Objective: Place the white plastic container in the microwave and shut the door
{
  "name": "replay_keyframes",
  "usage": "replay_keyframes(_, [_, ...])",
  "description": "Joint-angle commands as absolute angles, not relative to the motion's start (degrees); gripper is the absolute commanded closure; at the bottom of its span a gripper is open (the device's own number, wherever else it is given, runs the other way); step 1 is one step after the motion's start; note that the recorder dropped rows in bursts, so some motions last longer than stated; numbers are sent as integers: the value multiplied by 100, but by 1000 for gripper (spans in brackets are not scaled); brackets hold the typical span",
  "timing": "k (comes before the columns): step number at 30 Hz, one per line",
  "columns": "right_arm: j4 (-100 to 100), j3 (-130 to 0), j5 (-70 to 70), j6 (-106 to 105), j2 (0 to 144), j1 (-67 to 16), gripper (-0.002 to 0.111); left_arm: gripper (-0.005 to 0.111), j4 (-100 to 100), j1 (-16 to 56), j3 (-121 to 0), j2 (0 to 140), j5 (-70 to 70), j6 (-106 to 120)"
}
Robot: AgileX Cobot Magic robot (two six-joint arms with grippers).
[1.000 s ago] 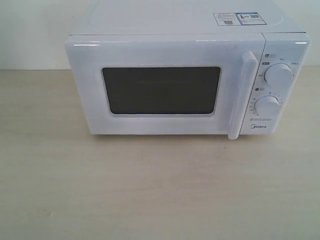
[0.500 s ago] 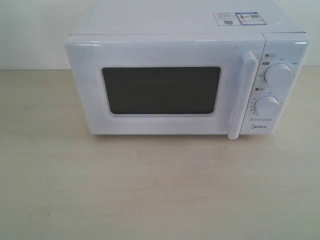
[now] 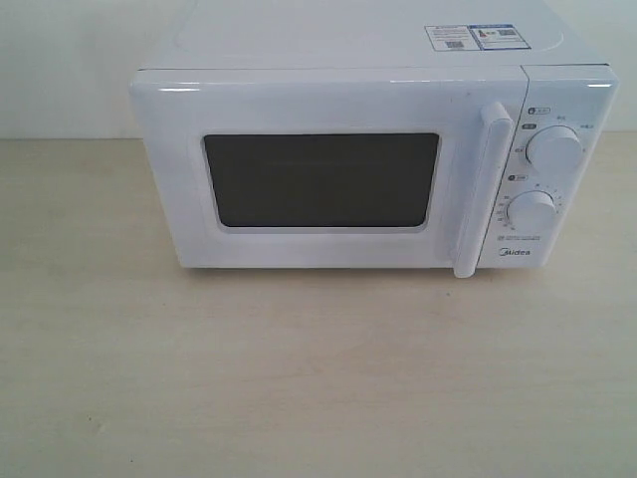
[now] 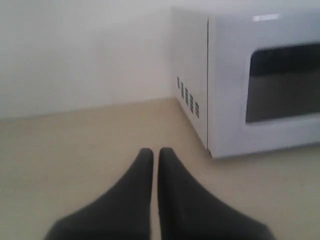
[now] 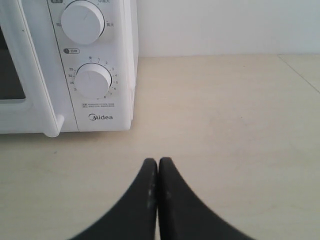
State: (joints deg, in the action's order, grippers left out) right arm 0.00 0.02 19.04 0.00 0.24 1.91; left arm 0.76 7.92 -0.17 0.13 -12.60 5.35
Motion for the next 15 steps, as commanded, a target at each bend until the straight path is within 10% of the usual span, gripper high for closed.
replay_keyframes(1, [-53,0,1846,0,0,220,108,102,128,769,0,0,-1766,606])
replay_keyframes(15, [-53,0,1846,0,0,220,108,102,128,769,0,0,-1827,475])
